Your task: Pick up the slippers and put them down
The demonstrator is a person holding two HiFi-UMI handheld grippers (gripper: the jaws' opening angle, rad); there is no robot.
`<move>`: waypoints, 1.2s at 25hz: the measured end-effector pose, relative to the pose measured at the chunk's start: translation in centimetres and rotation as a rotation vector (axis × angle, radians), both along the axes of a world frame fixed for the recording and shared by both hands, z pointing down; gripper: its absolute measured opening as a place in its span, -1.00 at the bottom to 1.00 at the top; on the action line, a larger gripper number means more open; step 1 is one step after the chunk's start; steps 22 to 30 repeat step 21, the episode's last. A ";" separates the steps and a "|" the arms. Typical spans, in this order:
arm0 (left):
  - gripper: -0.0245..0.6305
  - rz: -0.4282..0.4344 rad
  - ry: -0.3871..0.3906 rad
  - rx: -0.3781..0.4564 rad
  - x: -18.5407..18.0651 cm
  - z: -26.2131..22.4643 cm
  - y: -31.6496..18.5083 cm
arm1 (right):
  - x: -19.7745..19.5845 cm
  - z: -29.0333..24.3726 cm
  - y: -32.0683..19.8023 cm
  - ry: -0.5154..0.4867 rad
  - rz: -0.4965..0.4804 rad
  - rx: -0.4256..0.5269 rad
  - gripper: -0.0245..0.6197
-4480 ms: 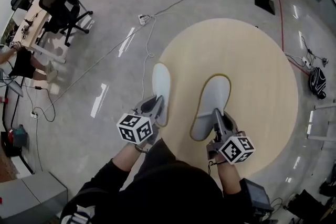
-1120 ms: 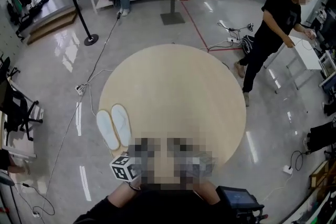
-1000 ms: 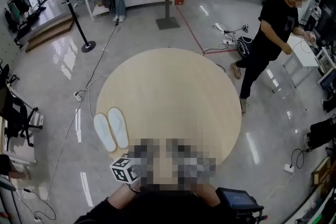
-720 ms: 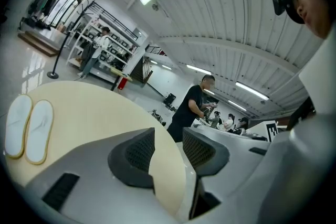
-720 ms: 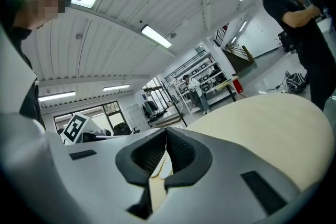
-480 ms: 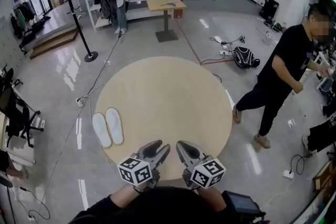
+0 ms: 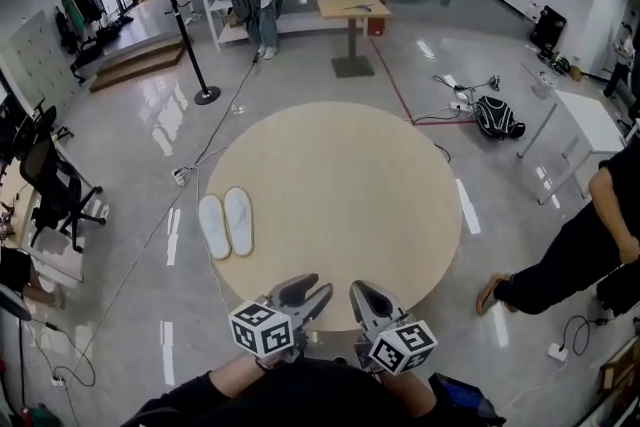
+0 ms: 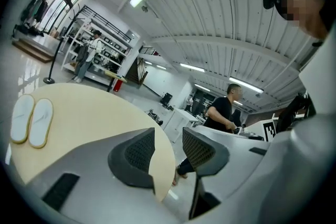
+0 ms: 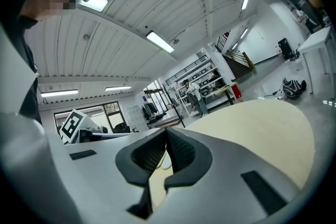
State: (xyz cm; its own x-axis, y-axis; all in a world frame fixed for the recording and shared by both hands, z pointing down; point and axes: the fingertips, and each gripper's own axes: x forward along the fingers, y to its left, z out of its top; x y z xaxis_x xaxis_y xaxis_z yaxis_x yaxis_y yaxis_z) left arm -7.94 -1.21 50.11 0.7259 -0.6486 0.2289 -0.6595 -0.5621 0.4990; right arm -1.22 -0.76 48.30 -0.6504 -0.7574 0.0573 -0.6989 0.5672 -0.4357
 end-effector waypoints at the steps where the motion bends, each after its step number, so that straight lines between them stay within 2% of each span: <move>1: -0.38 -0.015 -0.007 -0.008 -0.7 0.1 0.3 | -0.1 0.5 0.3 -0.004 0.001 -0.014 -0.88; 6: -0.38 -0.061 -0.008 -0.034 -3.8 0.4 0.8 | -1.9 1.3 0.4 -0.013 -0.004 -0.048 -0.88; 13: -0.38 0.014 0.010 0.023 -4.2 -1.1 1.0 | -2.9 -0.8 0.6 0.030 0.055 0.008 -0.88; 16: -0.38 0.004 0.038 0.018 -7.2 -1.5 1.4 | -5.3 -1.1 1.2 0.045 0.071 0.005 -0.88; 21: -0.38 -0.031 0.055 0.017 -14.7 -1.2 3.1 | -11.0 -0.7 3.3 0.056 0.095 0.008 -0.88; 30: -0.38 -0.031 0.055 0.017 -14.7 -1.2 3.1 | -11.0 -0.7 3.3 0.056 0.095 0.008 -0.88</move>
